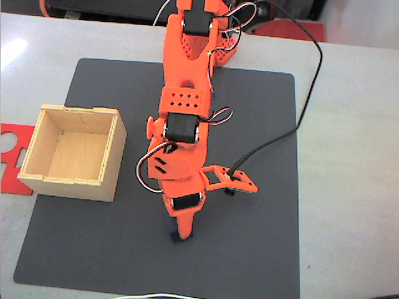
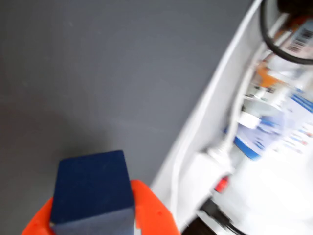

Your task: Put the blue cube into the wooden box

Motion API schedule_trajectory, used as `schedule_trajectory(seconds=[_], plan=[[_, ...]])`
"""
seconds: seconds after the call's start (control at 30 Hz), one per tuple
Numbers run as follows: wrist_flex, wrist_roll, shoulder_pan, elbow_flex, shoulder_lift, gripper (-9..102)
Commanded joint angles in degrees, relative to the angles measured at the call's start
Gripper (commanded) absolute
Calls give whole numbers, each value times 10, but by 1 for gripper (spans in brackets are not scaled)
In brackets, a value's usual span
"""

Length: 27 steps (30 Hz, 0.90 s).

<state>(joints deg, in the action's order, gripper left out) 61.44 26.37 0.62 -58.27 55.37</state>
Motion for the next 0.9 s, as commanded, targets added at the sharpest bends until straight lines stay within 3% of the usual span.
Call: schedule_trajectory(seconds=[0.0,0.2,0.43,0.7,0.87], plan=[[84,1,-18,171,8,0],[251,22,-57,438,-5,0],[399,11,-171,582,-2,0],[415,6,-342,600,46,0],[417,13,-382,600,29,0]])
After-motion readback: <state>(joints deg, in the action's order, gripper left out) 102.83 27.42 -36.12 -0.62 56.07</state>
